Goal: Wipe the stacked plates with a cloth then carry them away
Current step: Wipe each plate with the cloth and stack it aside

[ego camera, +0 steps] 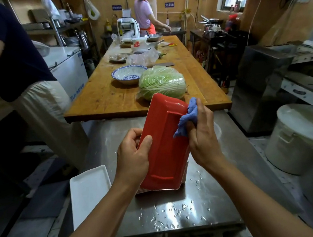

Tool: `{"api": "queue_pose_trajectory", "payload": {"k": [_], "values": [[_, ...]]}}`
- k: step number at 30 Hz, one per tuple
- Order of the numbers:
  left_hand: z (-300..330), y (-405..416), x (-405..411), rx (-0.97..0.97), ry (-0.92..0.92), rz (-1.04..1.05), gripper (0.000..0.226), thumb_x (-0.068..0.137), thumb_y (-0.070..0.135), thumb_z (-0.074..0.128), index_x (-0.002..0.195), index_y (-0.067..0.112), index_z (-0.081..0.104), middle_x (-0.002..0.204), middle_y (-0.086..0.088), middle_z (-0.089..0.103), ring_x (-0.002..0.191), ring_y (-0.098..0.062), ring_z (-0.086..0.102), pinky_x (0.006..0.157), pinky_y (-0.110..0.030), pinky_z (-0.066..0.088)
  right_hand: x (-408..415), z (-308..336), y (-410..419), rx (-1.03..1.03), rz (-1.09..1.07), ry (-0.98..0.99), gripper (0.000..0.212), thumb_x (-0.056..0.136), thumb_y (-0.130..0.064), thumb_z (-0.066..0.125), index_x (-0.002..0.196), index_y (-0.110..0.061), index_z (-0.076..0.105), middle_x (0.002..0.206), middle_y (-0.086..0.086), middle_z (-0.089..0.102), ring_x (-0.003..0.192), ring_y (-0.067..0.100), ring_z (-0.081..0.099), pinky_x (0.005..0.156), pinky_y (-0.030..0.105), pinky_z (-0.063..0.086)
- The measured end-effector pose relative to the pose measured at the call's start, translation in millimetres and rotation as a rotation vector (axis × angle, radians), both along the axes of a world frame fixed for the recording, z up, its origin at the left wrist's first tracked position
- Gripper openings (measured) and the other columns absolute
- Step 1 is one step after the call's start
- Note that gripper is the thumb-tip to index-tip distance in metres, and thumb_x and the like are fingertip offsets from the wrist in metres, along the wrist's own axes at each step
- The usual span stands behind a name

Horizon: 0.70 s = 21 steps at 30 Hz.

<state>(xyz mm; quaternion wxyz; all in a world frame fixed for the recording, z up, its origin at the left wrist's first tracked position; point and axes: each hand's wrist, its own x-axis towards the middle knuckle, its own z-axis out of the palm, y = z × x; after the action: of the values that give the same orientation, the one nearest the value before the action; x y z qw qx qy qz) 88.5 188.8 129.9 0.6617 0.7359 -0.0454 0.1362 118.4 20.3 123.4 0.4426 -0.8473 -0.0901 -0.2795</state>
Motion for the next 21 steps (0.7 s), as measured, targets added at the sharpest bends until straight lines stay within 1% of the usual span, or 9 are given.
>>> {"api": "queue_pose_trajectory", "payload": {"k": [2,4,7,10,13,15,17,19,21], "values": [[0.8,-6.1,2.1,-0.060,0.020,0.005,0.012,0.094,0.009,0.052,0.087,0.017,0.057,0.060,0.011,0.062,0.051,-0.001,0.054,0.052,-0.020,0.044,-5.7,-5.9,5.5,0.082,-0.027,0.054,0.064,0.097,-0.011,0.043,0.150,-0.015,0.007,0.131,0.008,0.031,0.105,-0.011,0.037,0.083,-0.002,0.029],[4.1,-11.8,5.3,-0.161,0.028,0.030,0.013,0.095,0.008,0.051,0.086,0.016,0.056,0.057,0.008,0.062,0.049,-0.003,0.054,0.052,-0.025,0.046,-17.4,-15.1,12.7,0.140,-0.006,0.114,0.067,0.096,-0.010,0.044,0.150,-0.019,0.003,0.125,0.004,0.031,0.094,-0.018,0.036,0.082,-0.001,0.031],[10.8,-15.0,12.5,-0.274,-0.008,0.070,0.012,0.095,0.010,0.050,0.089,0.017,0.057,0.069,0.003,0.067,0.060,-0.009,0.063,0.059,-0.030,0.055,-38.2,-29.6,23.6,0.200,0.032,0.206,0.069,0.096,-0.012,0.045,0.146,-0.032,0.001,0.131,-0.001,0.030,0.107,-0.005,0.037,0.094,0.025,0.040],[8.8,-16.3,15.7,-0.308,-0.006,0.043,0.010,0.096,0.012,0.048,0.093,0.017,0.056,0.074,0.003,0.070,0.066,-0.010,0.067,0.060,-0.027,0.057,-41.2,-30.0,17.7,0.407,0.144,0.297,0.069,0.094,-0.013,0.051,0.144,-0.036,0.009,0.146,-0.003,0.028,0.131,0.007,0.035,0.106,0.031,0.036],[2.5,-18.3,16.0,-0.411,0.100,-0.034,0.012,0.097,0.009,0.044,0.092,0.014,0.053,0.070,0.004,0.070,0.064,-0.009,0.066,0.055,-0.026,0.055,-31.8,-19.2,0.8,0.545,0.216,0.384,0.059,0.089,-0.003,0.057,0.136,-0.030,0.032,0.130,-0.001,0.048,0.115,0.012,0.054,0.096,0.034,0.049],[1.1,-14.9,17.9,-0.426,0.182,-0.120,0.008,0.096,0.010,0.046,0.095,0.014,0.053,0.081,-0.001,0.070,0.074,-0.015,0.068,0.062,-0.030,0.056,-27.0,-12.1,-8.4,0.534,0.217,0.383,0.047,0.084,0.004,0.058,0.118,-0.026,0.045,0.112,0.006,0.058,0.095,0.014,0.062,0.082,0.037,0.055],[3.3,-6.7,22.6,-0.331,0.217,-0.176,0.009,0.093,0.011,0.051,0.102,0.013,0.054,0.095,-0.007,0.067,0.089,-0.023,0.066,0.072,-0.035,0.056,-24.8,-5.6,-17.2,0.493,0.234,0.376,0.042,0.082,0.005,0.059,0.107,-0.027,0.047,0.102,0.008,0.060,0.083,0.012,0.064,0.073,0.035,0.057],[10.1,3.9,30.7,-0.256,0.189,-0.158,0.024,0.086,0.011,0.063,0.108,0.014,0.052,0.105,-0.012,0.063,0.097,-0.029,0.063,0.074,-0.037,0.057,-23.4,-0.4,-27.8,0.438,0.282,0.392,0.043,0.083,0.004,0.060,0.108,-0.028,0.047,0.102,0.003,0.062,0.083,0.011,0.066,0.071,0.035,0.057],[23.5,14.9,40.0,-0.172,0.139,-0.127,0.049,0.073,0.019,0.075,0.115,0.020,0.050,0.112,-0.013,0.060,0.100,-0.028,0.063,0.075,-0.038,0.058,-22.1,4.3,-37.3,0.337,0.305,0.385,0.045,0.081,0.005,0.061,0.111,-0.026,0.048,0.103,0.004,0.063,0.088,0.016,0.066,0.072,0.034,0.057]]}}
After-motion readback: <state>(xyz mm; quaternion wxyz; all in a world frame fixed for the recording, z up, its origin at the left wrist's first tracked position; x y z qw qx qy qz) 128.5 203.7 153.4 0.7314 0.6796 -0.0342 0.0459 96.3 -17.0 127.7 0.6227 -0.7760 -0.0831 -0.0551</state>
